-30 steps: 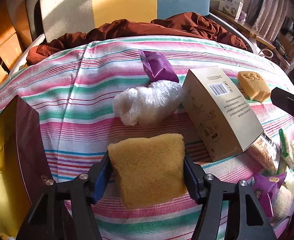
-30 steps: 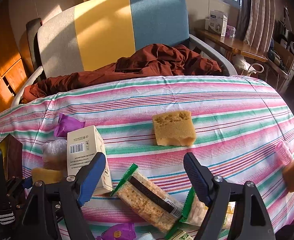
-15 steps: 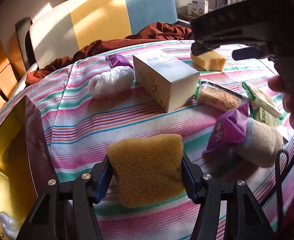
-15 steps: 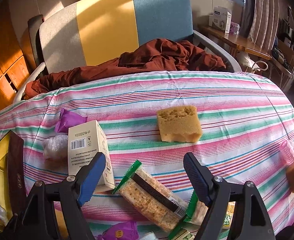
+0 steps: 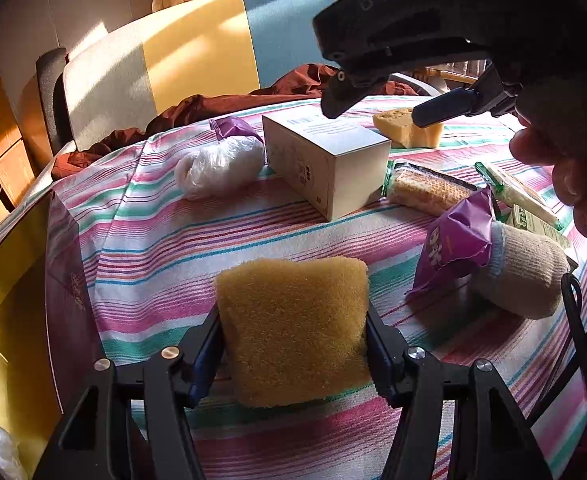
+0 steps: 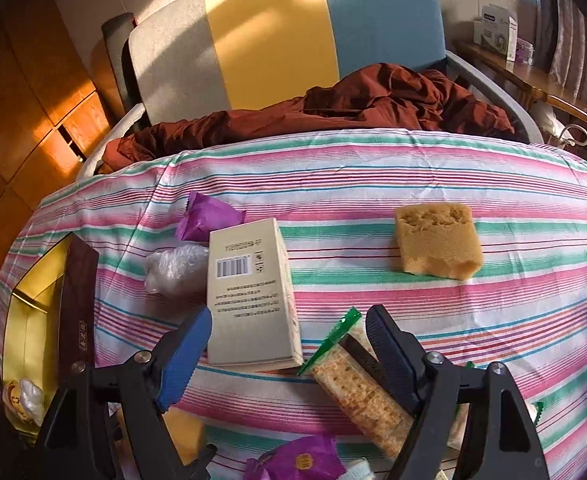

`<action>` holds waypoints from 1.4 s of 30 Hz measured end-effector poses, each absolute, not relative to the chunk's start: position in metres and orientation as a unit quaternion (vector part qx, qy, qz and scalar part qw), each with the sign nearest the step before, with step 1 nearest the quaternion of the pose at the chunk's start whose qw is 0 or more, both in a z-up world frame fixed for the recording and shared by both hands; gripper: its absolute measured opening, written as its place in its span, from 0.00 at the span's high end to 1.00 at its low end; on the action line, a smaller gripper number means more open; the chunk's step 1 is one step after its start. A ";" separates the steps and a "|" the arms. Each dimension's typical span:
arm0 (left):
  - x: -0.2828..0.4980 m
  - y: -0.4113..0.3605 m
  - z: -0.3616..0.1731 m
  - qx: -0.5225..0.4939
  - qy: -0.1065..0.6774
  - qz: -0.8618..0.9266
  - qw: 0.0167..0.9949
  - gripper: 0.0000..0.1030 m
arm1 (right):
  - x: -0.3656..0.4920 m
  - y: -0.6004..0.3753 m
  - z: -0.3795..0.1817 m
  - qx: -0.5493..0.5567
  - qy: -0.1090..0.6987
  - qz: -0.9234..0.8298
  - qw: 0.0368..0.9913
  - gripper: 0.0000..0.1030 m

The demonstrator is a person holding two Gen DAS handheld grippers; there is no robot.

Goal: Organize objects
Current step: 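Lift the yellow sponge with the left gripper while the right gripper grasps the white box, then place the yellow sponge in the gold tray and open the left gripper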

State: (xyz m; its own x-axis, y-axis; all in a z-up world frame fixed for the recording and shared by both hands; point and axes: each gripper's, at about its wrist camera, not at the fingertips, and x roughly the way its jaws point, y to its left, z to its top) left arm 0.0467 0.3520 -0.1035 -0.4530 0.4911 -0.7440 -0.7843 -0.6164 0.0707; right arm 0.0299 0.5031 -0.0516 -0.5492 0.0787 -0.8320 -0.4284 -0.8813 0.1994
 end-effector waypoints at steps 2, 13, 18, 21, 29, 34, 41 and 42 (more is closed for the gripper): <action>0.047 0.352 -0.104 -0.353 0.208 0.827 0.386 0.38 | 0.020 0.495 -0.055 -0.467 0.170 0.856 0.141 0.22; 0.046 0.351 -0.105 -0.346 0.207 0.830 0.386 0.36 | -0.032 0.488 -0.094 -0.551 0.116 0.817 0.122 0.52; 0.046 0.350 -0.105 -0.346 0.205 0.829 0.388 0.36 | 0.002 0.482 -0.090 -0.536 0.141 0.824 0.117 0.52; 0.045 0.350 -0.105 -0.346 0.205 0.829 0.388 0.36 | 0.007 0.479 -0.098 -0.547 0.132 0.819 0.116 0.51; 0.044 0.350 -0.104 -0.346 0.206 0.829 0.388 0.37 | 0.005 0.478 -0.099 -0.551 0.109 0.820 0.114 0.51; 0.049 0.351 -0.103 -0.343 0.216 0.828 0.389 0.40 | 0.003 0.477 -0.098 -0.551 0.103 0.821 0.110 0.51; 0.059 0.344 -0.078 -0.333 0.222 0.826 0.398 0.44 | 0.004 0.478 -0.097 -0.548 0.098 0.824 0.104 0.51; 0.058 0.339 -0.070 -0.332 0.214 0.827 0.400 0.44 | 0.004 0.478 -0.097 -0.547 0.096 0.825 0.104 0.51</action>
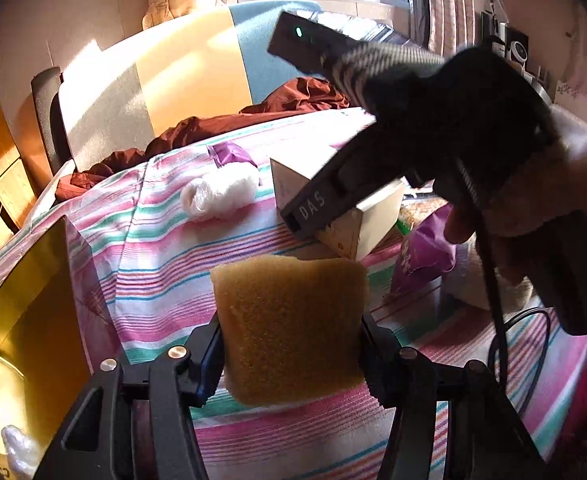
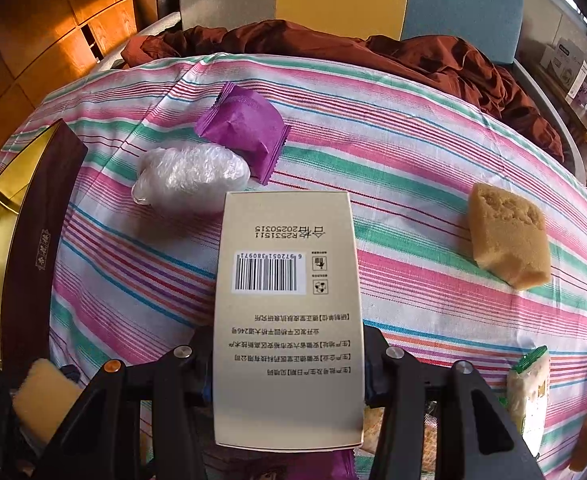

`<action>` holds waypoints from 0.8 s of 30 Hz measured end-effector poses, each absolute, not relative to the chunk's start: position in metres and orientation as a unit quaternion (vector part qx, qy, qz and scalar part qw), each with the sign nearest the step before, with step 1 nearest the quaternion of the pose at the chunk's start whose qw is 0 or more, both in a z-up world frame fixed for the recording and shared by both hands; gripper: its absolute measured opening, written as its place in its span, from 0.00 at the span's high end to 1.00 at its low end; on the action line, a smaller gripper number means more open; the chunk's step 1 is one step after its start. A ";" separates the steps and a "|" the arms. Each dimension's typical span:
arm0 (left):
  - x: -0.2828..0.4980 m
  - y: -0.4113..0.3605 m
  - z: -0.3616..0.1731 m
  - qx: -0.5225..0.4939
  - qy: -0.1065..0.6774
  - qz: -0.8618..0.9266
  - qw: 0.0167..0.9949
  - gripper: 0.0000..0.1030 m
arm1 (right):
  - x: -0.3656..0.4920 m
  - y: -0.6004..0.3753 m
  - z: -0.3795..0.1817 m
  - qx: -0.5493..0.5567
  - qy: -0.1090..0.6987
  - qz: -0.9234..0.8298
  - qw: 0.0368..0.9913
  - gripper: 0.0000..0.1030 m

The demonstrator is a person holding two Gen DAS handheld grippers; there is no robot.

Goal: Organize objects
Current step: 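Place the yellow sponge in the gold tray and open the left gripper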

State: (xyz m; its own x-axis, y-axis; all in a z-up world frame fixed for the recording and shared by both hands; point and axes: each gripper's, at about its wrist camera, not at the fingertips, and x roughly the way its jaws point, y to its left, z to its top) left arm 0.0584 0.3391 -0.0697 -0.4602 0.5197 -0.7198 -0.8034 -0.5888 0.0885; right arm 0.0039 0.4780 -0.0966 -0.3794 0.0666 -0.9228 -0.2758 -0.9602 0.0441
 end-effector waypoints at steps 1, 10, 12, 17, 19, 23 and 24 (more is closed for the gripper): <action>0.057 0.333 -0.061 -0.332 0.203 0.829 0.402 0.44 | 0.003 0.478 -0.097 -0.547 0.094 0.825 0.104 0.51; -0.012 0.224 0.000 -0.346 0.123 0.879 0.304 0.43 | 0.005 0.471 -0.095 -0.544 0.072 0.828 0.116 0.51; -0.036 0.190 0.003 -0.363 0.107 0.887 0.264 0.43 | 0.006 0.469 -0.095 -0.544 0.066 0.828 0.120 0.51; -0.091 0.117 -0.015 -0.413 0.095 0.888 0.178 0.42 | 0.000 0.462 -0.096 -0.544 0.047 0.828 0.130 0.51; -0.106 0.099 -0.028 -0.434 0.091 0.882 0.158 0.41 | 0.001 0.462 -0.096 -0.543 0.046 0.828 0.131 0.51; -0.119 0.078 -0.049 -0.453 0.089 0.877 0.132 0.37 | 0.000 0.463 -0.095 -0.541 0.048 0.829 0.133 0.51; -0.120 0.075 -0.053 -0.456 0.091 0.876 0.126 0.36 | 0.001 0.464 -0.095 -0.541 0.048 0.829 0.133 0.51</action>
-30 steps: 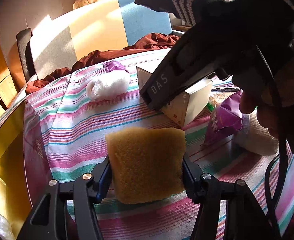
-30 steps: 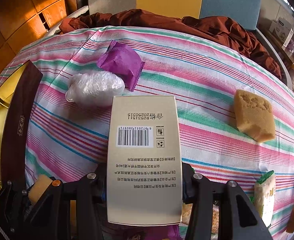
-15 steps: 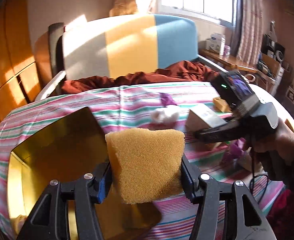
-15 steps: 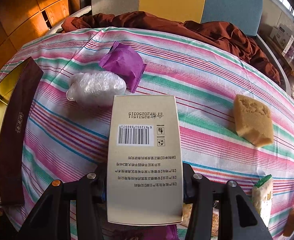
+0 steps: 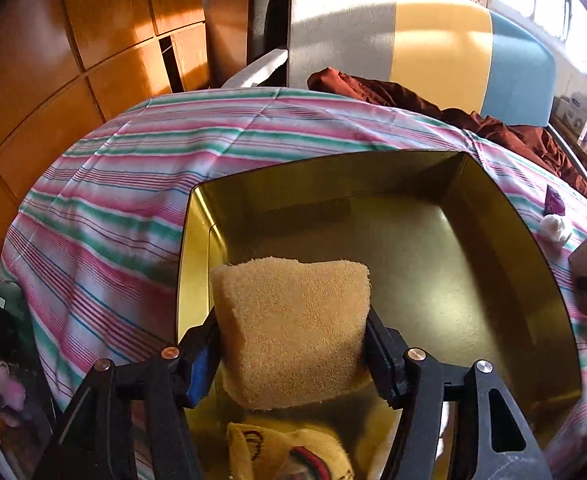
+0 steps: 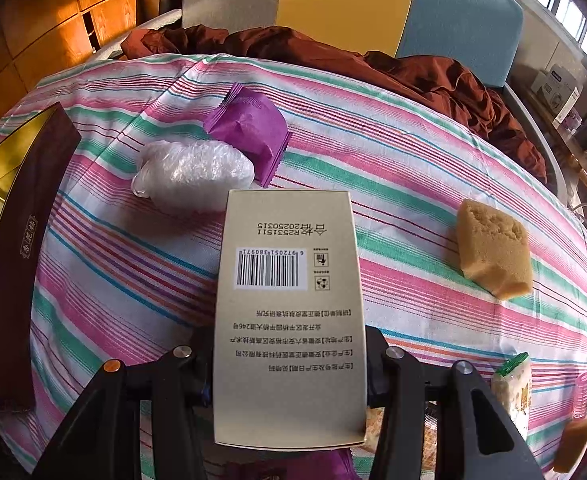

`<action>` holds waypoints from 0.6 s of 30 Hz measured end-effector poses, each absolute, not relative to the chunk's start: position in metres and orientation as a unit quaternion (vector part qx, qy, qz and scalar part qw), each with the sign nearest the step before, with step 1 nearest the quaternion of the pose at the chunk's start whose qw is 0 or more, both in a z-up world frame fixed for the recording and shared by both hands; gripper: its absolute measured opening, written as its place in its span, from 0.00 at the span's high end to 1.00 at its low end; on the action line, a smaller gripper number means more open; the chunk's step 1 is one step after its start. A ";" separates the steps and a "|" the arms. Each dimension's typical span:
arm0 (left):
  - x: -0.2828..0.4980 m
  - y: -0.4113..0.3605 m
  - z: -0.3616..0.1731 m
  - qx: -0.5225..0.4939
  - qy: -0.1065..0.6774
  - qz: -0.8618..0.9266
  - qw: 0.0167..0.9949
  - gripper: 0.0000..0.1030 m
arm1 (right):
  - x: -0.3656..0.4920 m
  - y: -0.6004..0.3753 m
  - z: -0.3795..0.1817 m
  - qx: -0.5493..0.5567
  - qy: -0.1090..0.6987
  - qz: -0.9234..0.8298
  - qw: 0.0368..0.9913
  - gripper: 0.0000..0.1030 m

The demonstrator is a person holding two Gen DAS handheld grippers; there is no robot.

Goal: Organize objects
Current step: 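Place the yellow sponge in the gold tray and open the left gripper, then lower the white box into the gold tray and open the right gripper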

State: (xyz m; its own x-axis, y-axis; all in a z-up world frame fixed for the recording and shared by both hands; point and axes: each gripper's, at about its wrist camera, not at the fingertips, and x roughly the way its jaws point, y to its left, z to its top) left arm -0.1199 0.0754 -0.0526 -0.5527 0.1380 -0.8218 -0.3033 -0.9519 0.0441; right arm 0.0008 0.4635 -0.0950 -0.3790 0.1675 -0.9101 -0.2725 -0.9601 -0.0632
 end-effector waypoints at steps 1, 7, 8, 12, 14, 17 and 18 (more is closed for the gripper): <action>-0.120 0.073 -0.056 -0.459 0.091 0.875 0.120 0.35 | 0.001 0.464 -0.095 -0.541 0.049 0.829 0.133 0.51; -0.113 0.063 -0.061 -0.460 0.085 0.877 0.110 0.28 | 0.003 0.465 -0.093 -0.539 0.054 0.829 0.142 0.51; -0.111 0.063 -0.060 -0.460 0.082 0.876 0.114 0.26 | 0.003 0.465 -0.092 -0.538 0.054 0.828 0.144 0.51; -0.100 0.060 -0.049 -0.444 0.071 0.885 0.122 0.20 | 0.005 0.463 -0.078 -0.523 0.054 0.836 0.158 0.51; -0.093 0.056 -0.039 -0.431 0.064 0.891 0.125 0.20 | 0.009 0.461 -0.068 -0.510 0.063 0.841 0.168 0.51; -0.086 0.044 -0.026 -0.413 0.049 0.901 0.124 0.20 | 0.017 0.452 -0.049 -0.487 0.075 0.851 0.179 0.51; -0.084 0.039 -0.023 -0.408 0.045 0.903 0.123 0.20 | 0.019 0.446 -0.040 -0.478 0.079 0.856 0.179 0.51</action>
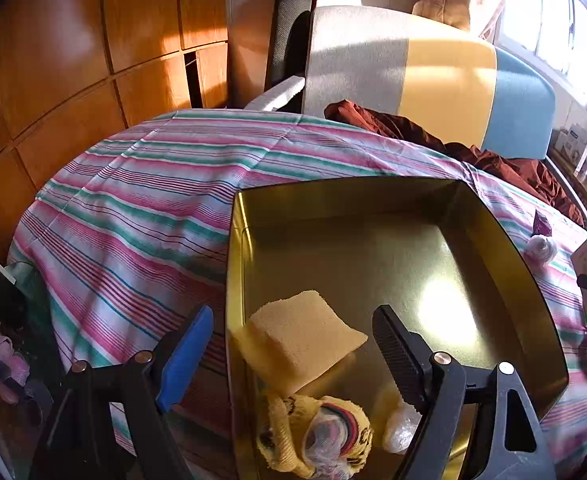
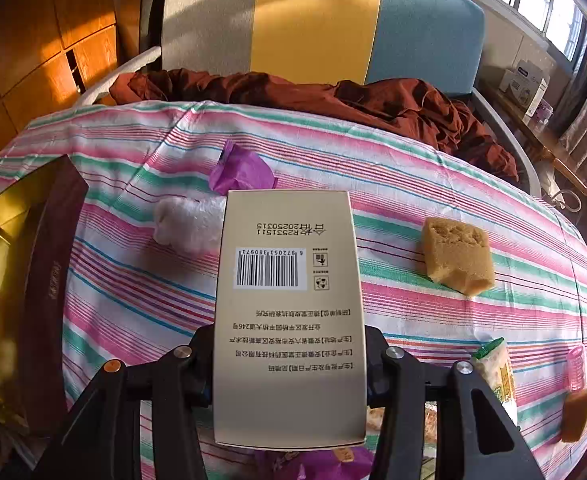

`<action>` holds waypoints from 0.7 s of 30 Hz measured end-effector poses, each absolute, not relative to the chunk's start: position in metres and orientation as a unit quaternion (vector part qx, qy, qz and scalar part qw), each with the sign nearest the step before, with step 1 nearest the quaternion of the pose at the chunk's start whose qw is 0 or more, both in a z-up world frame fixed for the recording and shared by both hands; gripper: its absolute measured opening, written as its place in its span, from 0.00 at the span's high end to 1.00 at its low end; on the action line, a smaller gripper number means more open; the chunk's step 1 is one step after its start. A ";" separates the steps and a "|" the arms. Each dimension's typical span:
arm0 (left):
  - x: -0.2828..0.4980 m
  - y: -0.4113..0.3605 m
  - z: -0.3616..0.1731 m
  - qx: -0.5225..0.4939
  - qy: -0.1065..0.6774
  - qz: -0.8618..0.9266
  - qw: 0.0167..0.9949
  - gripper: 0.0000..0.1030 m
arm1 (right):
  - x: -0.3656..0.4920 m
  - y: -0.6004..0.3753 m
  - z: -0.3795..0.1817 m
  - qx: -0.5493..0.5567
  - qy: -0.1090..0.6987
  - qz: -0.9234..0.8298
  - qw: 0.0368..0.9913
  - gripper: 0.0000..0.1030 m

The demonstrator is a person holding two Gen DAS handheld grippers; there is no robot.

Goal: Organize objects
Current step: 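Lower the white box into the gold tray and open the right gripper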

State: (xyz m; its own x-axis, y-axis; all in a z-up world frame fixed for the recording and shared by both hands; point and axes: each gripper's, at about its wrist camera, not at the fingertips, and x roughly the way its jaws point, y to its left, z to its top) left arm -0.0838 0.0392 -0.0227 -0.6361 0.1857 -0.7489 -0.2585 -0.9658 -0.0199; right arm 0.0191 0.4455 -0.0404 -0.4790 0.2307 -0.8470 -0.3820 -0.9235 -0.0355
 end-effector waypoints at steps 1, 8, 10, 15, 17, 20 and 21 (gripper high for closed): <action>-0.082 0.034 -0.020 -0.405 0.040 0.905 0.122 0.20 | 0.019 0.438 -0.032 -0.469 0.081 0.862 0.175 0.51; -0.067 0.002 -0.014 -0.391 0.013 0.914 0.105 0.20 | -0.021 0.337 0.020 -0.424 0.068 0.901 0.067 0.51; -0.063 -0.006 -0.015 -0.389 0.009 0.915 0.103 0.19 | -0.040 0.301 0.019 -0.432 0.061 0.899 0.028 0.51; -0.053 -0.022 -0.017 -0.390 -0.007 0.915 0.099 0.19 | -0.087 0.222 -0.020 -0.486 0.050 0.872 -0.028 0.51; -0.050 -0.028 -0.018 -0.391 -0.012 0.915 0.101 0.17 | -0.102 0.199 -0.040 -0.507 0.041 0.861 -0.028 0.51; -0.047 -0.035 -0.020 -0.392 -0.018 0.915 0.099 0.16 | -0.120 0.177 -0.068 -0.537 0.027 0.843 -0.022 0.51; -0.047 -0.037 -0.021 -0.394 -0.020 0.914 0.099 0.16 | -0.123 0.172 -0.075 -0.544 0.024 0.838 -0.019 0.51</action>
